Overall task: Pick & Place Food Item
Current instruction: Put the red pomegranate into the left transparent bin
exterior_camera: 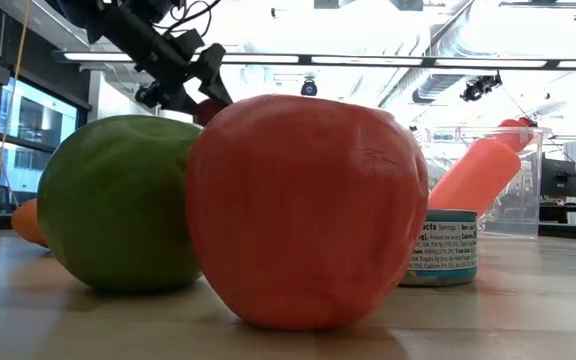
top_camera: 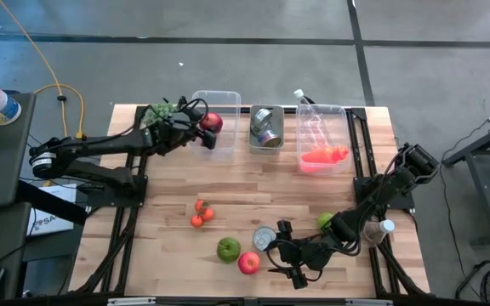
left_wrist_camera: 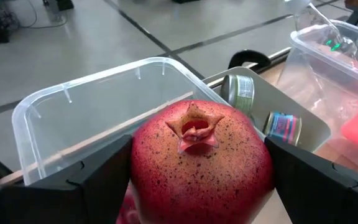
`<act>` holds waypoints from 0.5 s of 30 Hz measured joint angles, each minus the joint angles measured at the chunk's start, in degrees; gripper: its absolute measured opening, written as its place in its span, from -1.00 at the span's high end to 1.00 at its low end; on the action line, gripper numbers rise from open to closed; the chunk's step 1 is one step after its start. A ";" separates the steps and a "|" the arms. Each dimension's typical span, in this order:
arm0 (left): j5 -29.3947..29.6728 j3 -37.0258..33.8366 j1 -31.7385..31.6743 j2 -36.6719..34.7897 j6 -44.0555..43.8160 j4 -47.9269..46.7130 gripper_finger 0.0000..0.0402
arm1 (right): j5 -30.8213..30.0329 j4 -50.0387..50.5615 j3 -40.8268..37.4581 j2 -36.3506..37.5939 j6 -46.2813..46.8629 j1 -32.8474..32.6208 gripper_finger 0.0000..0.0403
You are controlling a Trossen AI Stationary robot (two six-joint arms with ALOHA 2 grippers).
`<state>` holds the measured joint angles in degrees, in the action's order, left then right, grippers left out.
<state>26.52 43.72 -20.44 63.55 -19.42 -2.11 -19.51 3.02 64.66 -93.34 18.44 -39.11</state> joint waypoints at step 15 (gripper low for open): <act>-0.32 0.00 0.38 0.00 -0.54 -1.45 -0.73 | -0.02 0.09 0.00 0.00 -0.14 0.00 -0.28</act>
<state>26.21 43.72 -20.06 63.55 -19.96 -3.56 -19.53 3.11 64.66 -93.34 18.30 -39.11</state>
